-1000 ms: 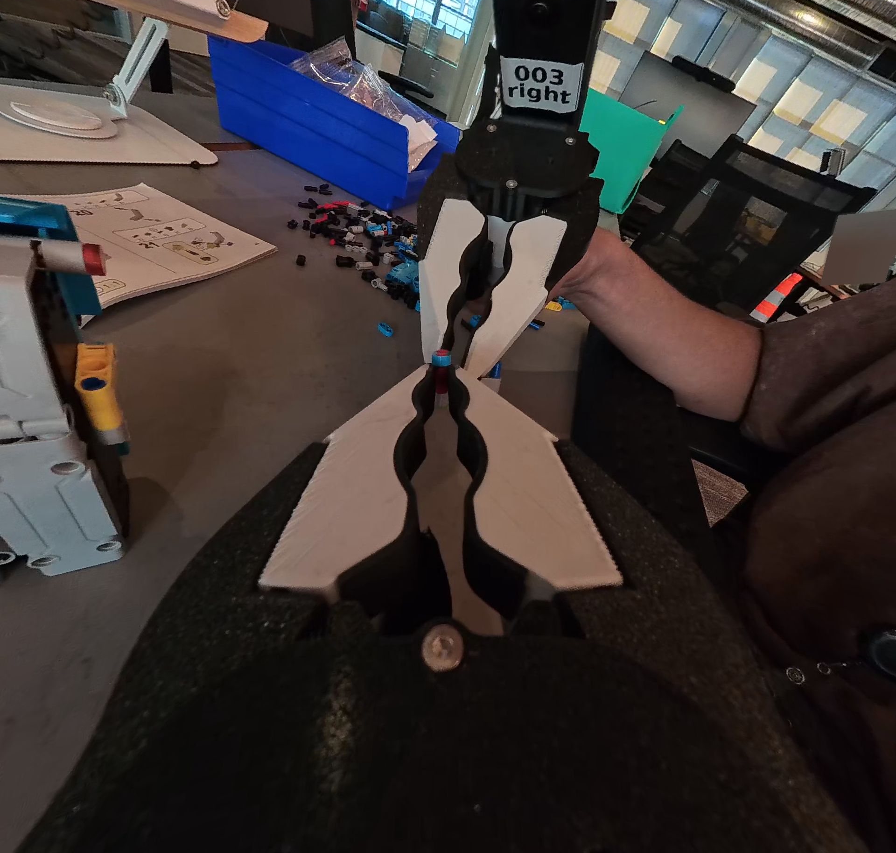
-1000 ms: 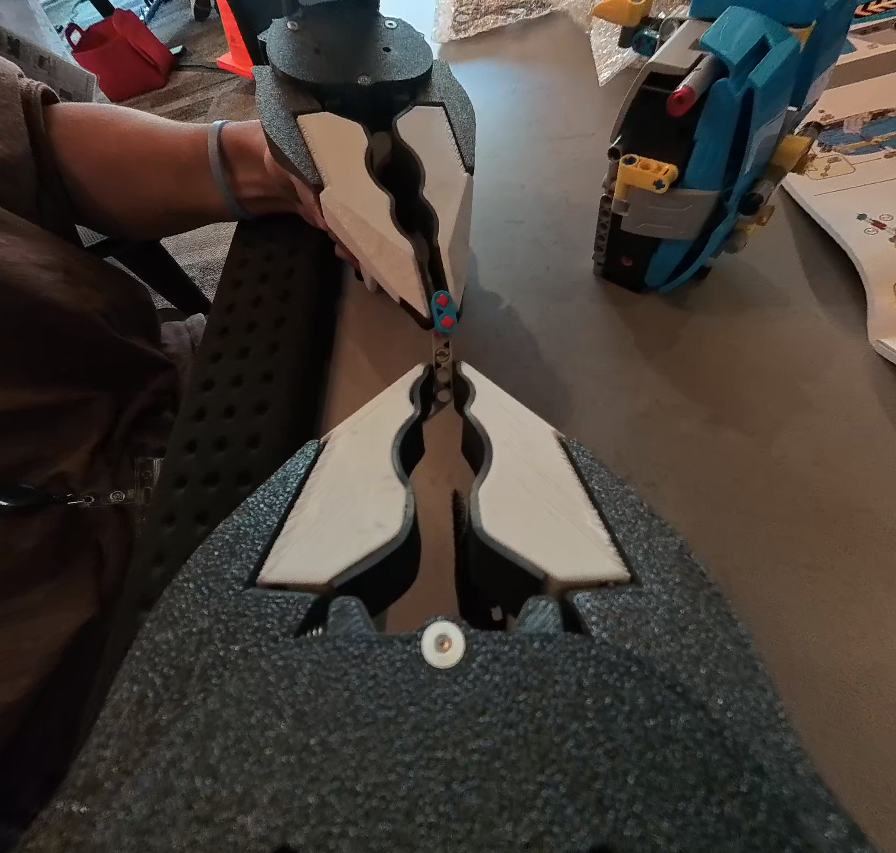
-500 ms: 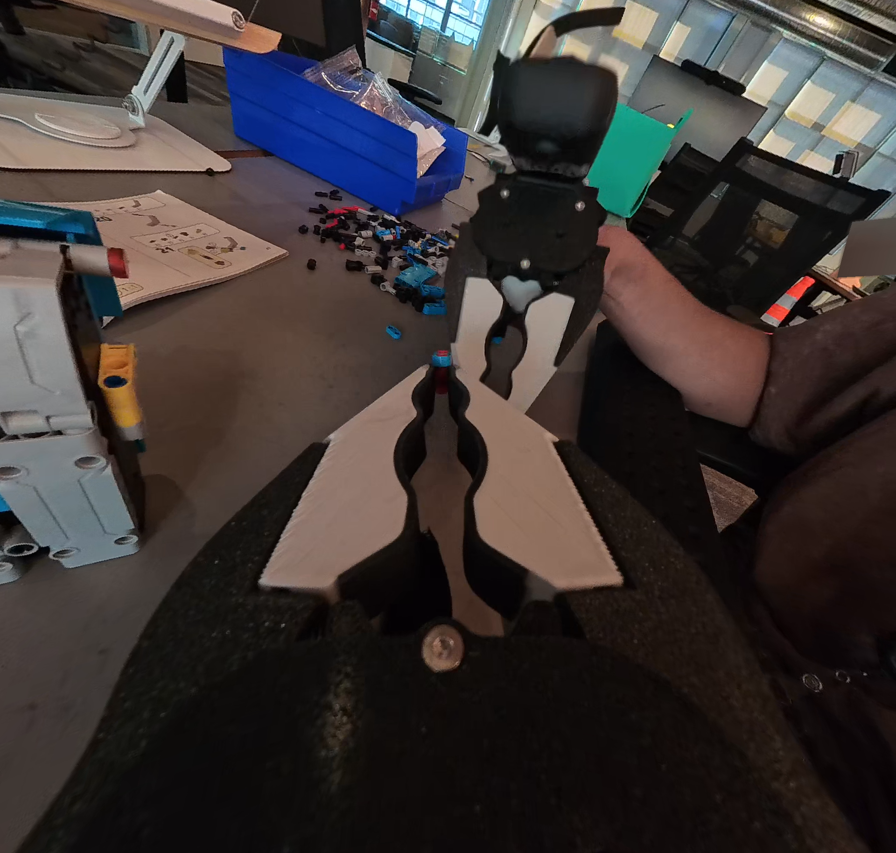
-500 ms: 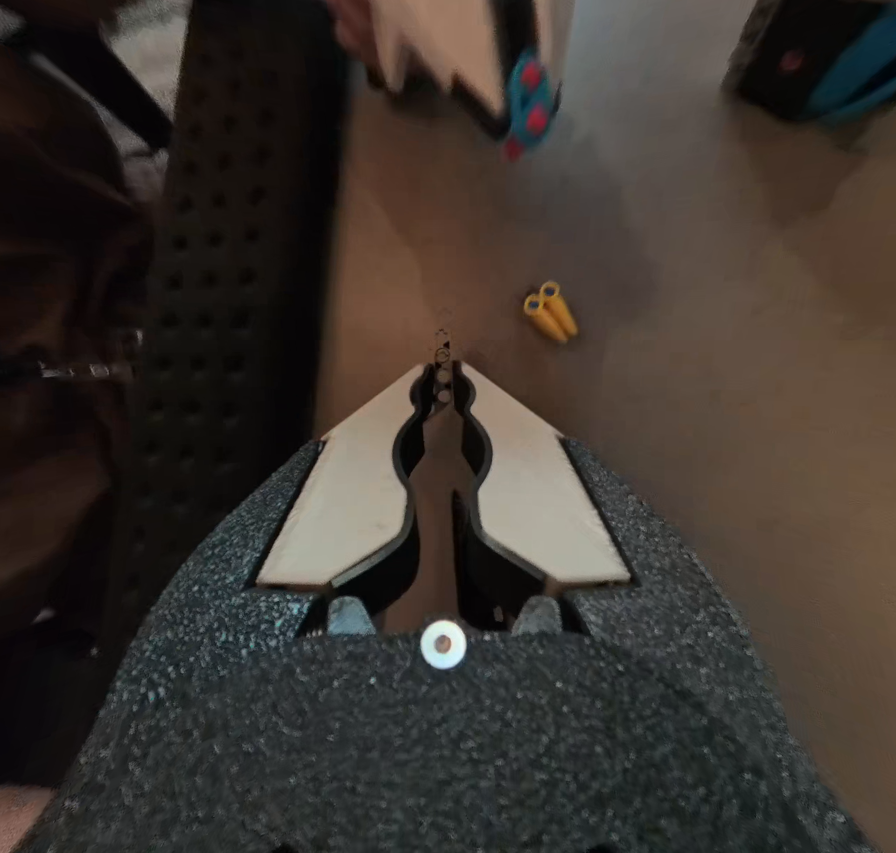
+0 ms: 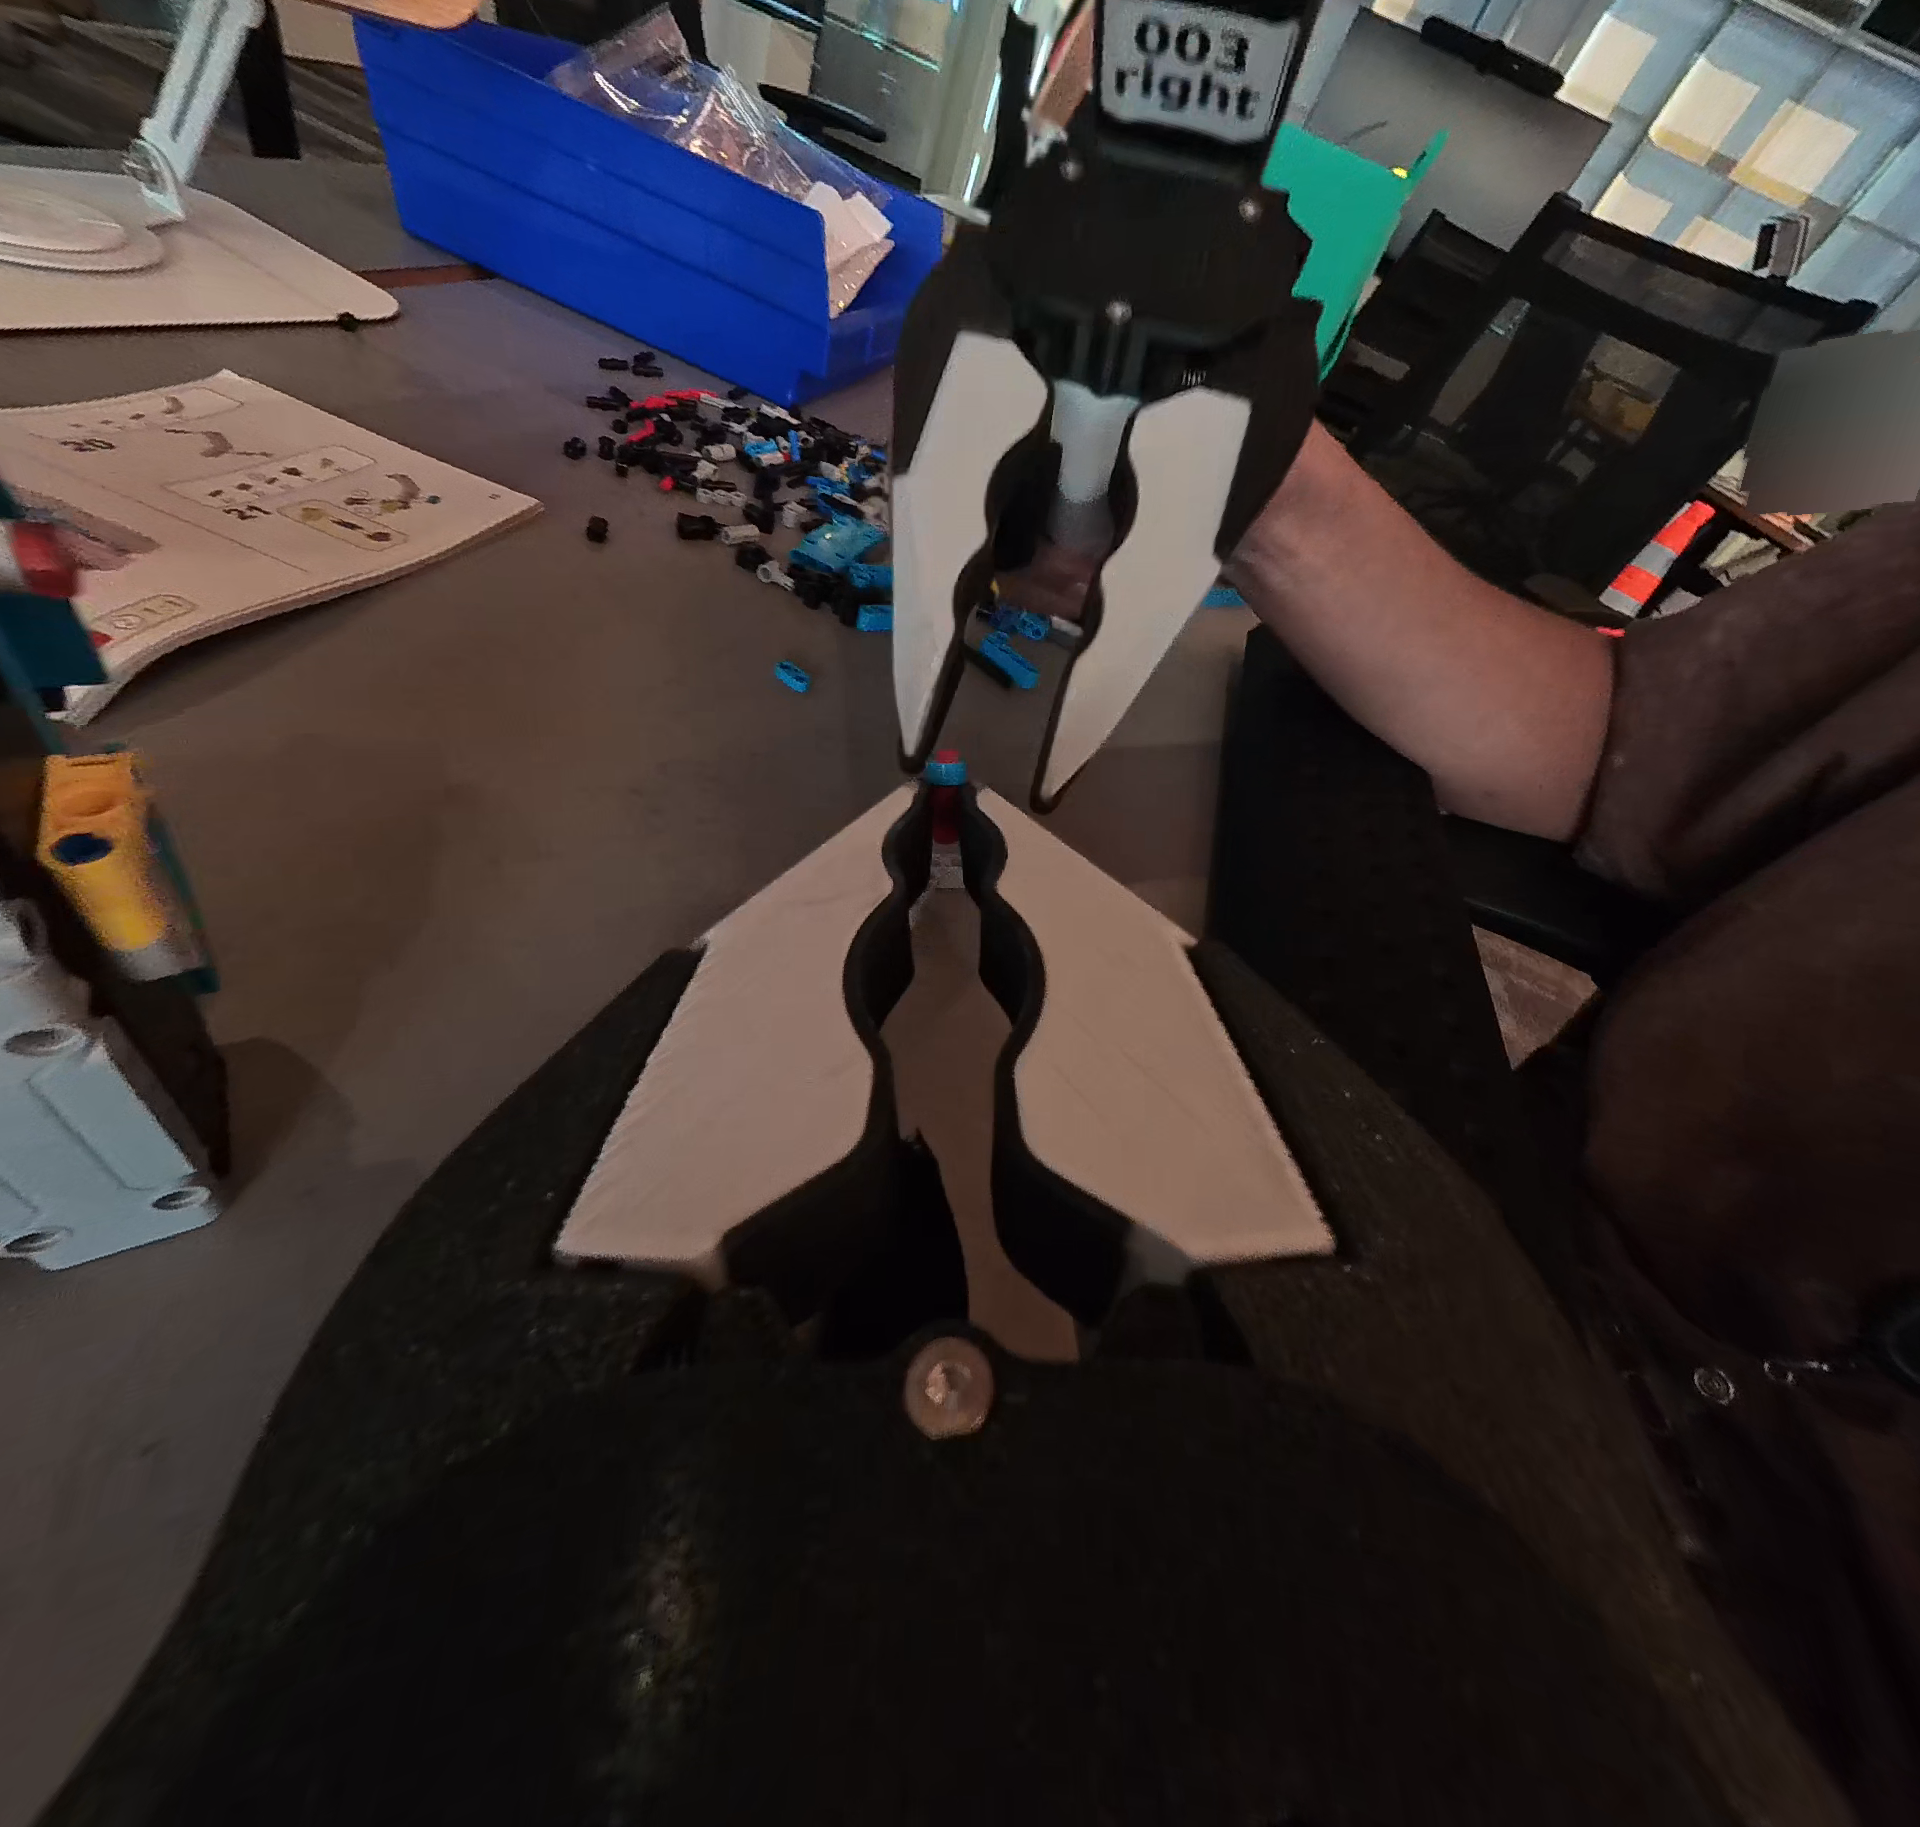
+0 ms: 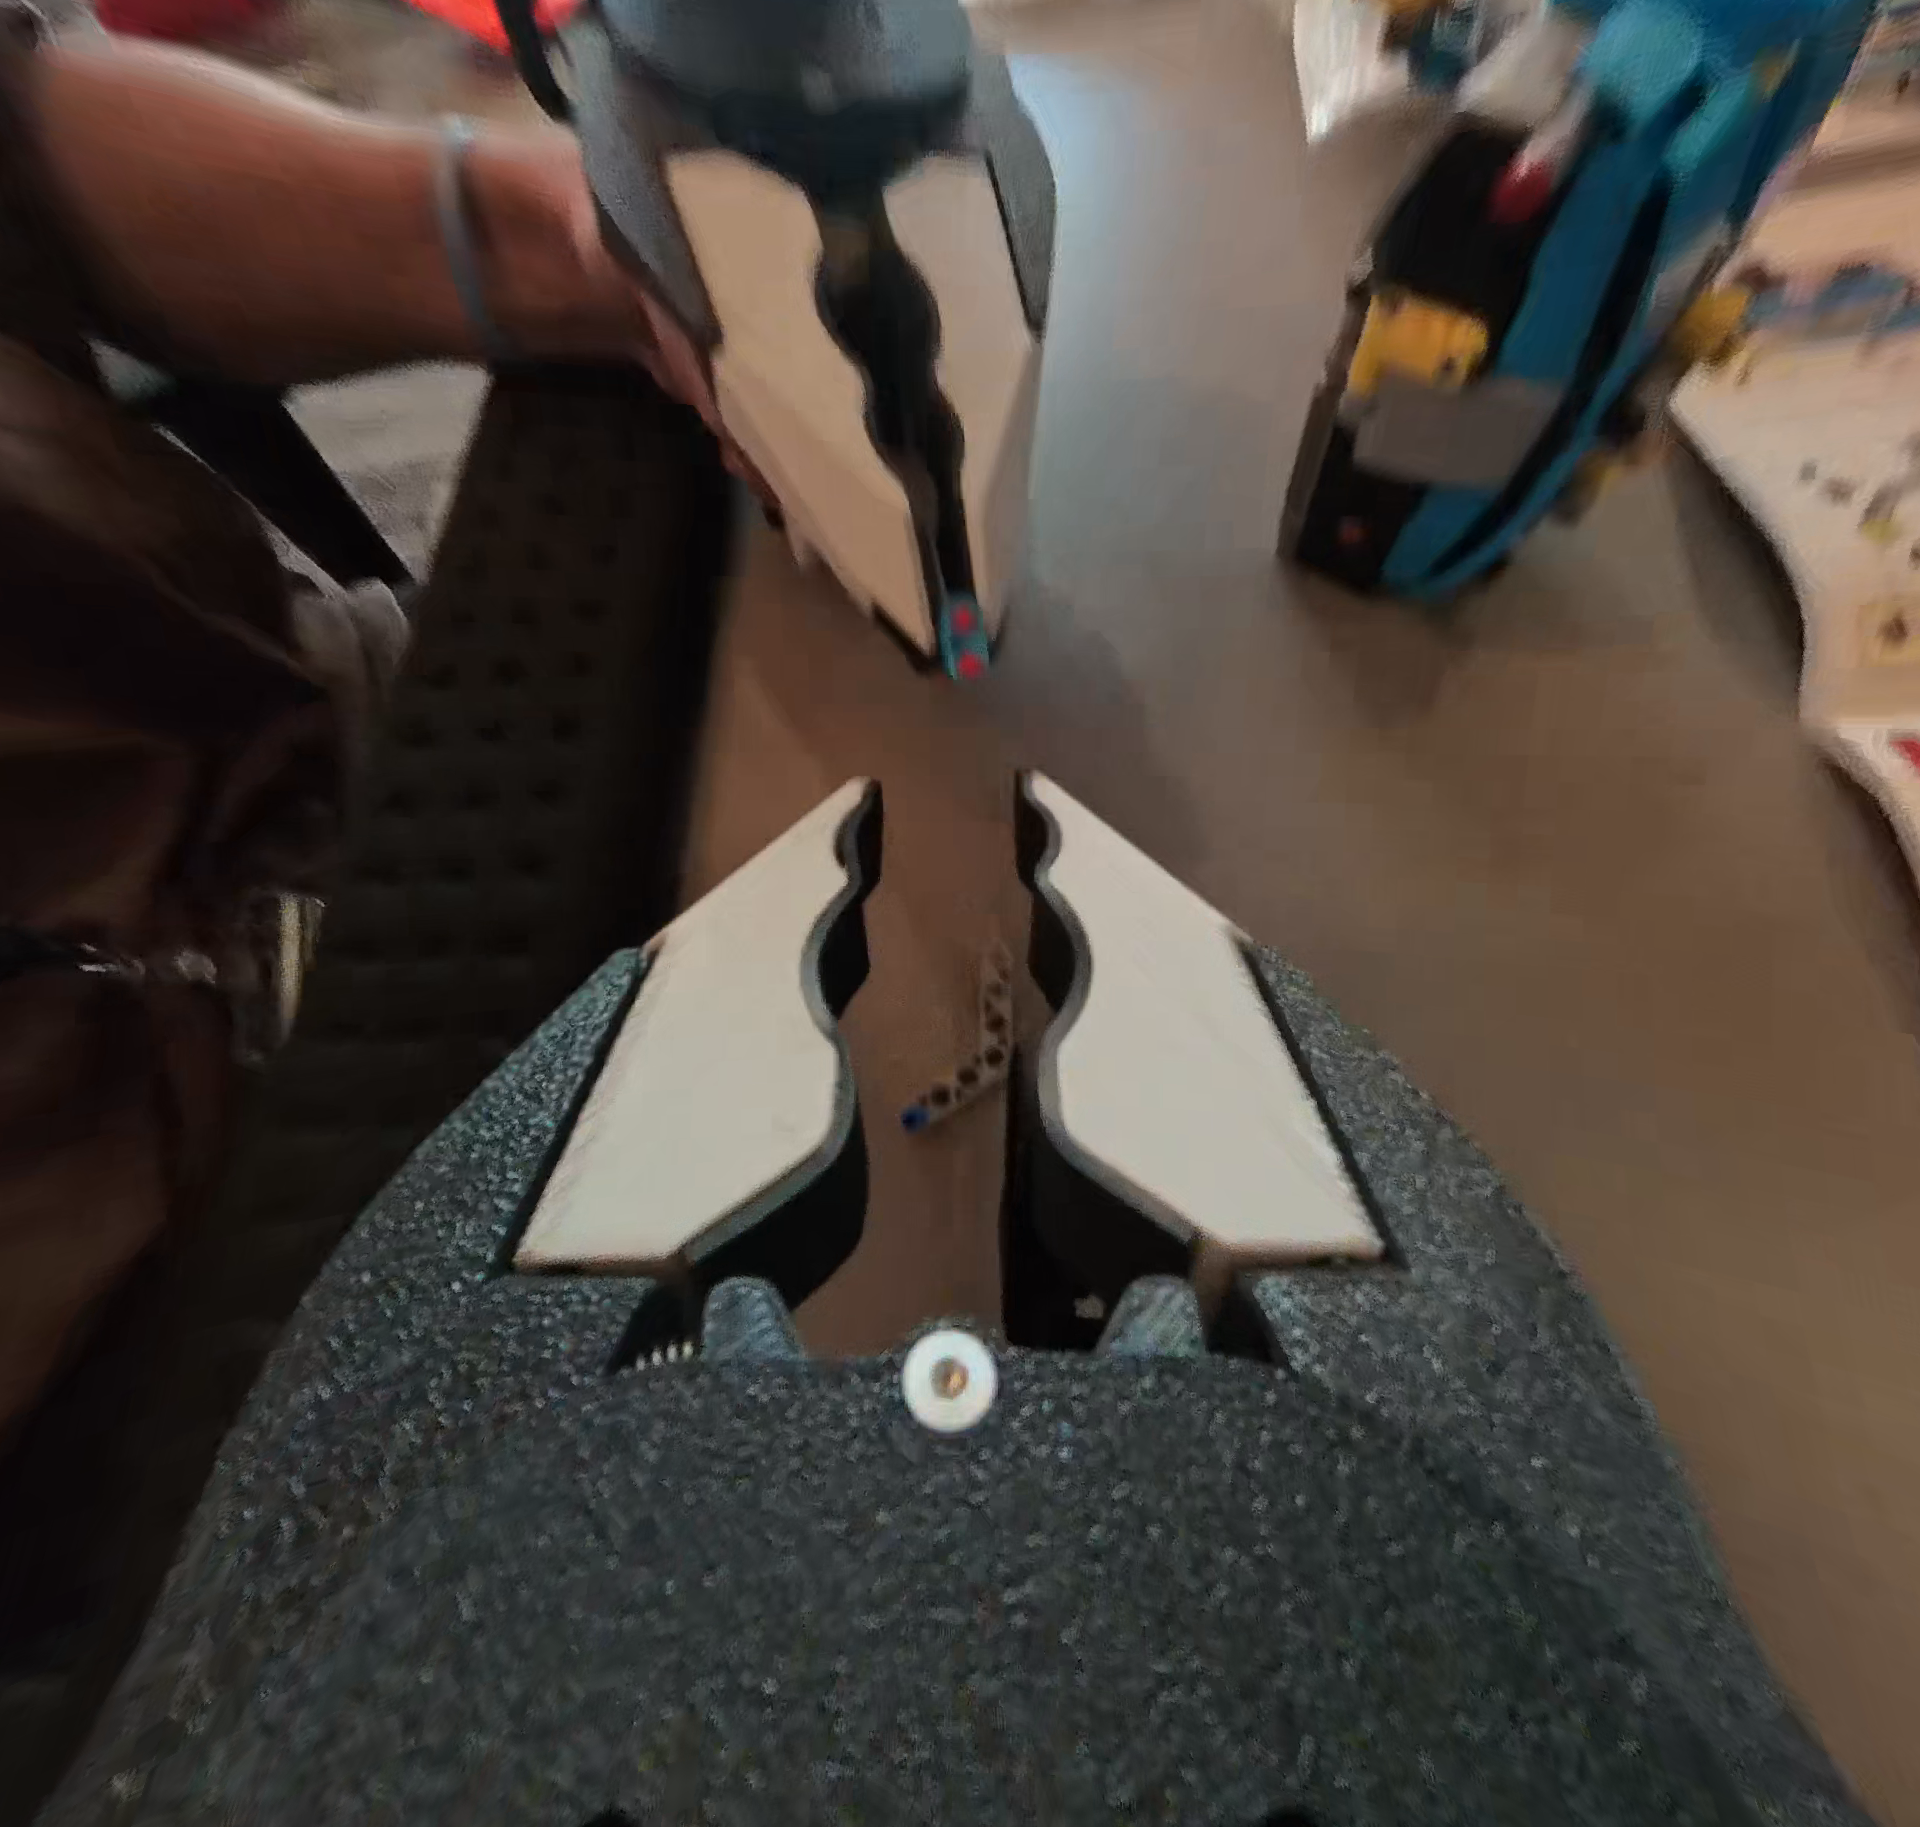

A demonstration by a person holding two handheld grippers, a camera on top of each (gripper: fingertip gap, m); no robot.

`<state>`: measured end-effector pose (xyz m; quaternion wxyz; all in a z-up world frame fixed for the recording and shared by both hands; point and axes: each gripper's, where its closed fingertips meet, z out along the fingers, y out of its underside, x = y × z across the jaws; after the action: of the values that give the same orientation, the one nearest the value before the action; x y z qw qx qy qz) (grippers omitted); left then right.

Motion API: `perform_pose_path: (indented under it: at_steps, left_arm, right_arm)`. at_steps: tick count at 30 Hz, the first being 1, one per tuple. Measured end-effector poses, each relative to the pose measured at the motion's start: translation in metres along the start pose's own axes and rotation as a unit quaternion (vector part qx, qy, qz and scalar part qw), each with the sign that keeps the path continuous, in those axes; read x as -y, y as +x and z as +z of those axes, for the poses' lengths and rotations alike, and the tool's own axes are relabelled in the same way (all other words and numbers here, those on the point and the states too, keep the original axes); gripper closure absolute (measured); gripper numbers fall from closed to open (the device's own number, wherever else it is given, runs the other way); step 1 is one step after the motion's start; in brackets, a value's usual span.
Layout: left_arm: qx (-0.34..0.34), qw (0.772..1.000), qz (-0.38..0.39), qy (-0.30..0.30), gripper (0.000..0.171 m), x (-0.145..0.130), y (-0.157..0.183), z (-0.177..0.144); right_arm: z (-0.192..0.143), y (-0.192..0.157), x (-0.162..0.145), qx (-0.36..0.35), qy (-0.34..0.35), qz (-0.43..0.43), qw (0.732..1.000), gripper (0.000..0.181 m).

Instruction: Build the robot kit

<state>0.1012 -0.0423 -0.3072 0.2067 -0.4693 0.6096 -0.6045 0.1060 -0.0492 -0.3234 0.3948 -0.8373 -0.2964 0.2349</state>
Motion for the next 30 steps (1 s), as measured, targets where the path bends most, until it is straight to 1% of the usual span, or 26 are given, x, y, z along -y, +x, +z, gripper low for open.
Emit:
perform_pose_path:
  at_steps: [2,4,9,17,20,24,30]
  left_arm:
    - [-0.010,1.000,0.005,-0.010,0.168,-0.003,0.004,0.002]
    - [-0.020,1.000,0.007,-0.021,0.168,-0.006,0.008,0.004]
    - [-0.043,0.998,0.006,-0.039,0.168,-0.012,0.016,0.006]
    - [-0.068,0.995,0.013,-0.076,0.168,-0.024,0.027,0.010]
    - [-0.081,0.994,0.006,-0.076,0.168,-0.024,0.030,0.009]
    - [-0.073,0.995,0.018,-0.060,0.167,-0.019,0.030,0.007]
    - [-0.071,0.995,0.022,-0.072,0.168,-0.023,0.030,0.009]
  right_arm:
    - [0.000,-0.005,0.012,0.014,0.025,-0.004,1.000,0.159]
    - [0.002,-0.009,0.011,0.027,0.020,-0.005,0.999,0.163]
    - [0.006,-0.013,0.002,0.030,-0.004,-0.019,0.999,0.174]
    - [0.009,-0.025,-0.009,0.064,-0.031,-0.020,0.997,0.174]
    - [0.009,-0.029,-0.010,0.079,-0.031,-0.018,0.996,0.174]
    - [0.005,-0.028,-0.005,0.095,-0.004,-0.001,0.995,0.174]
    - [0.007,-0.029,-0.008,0.099,-0.009,0.009,0.995,0.173]
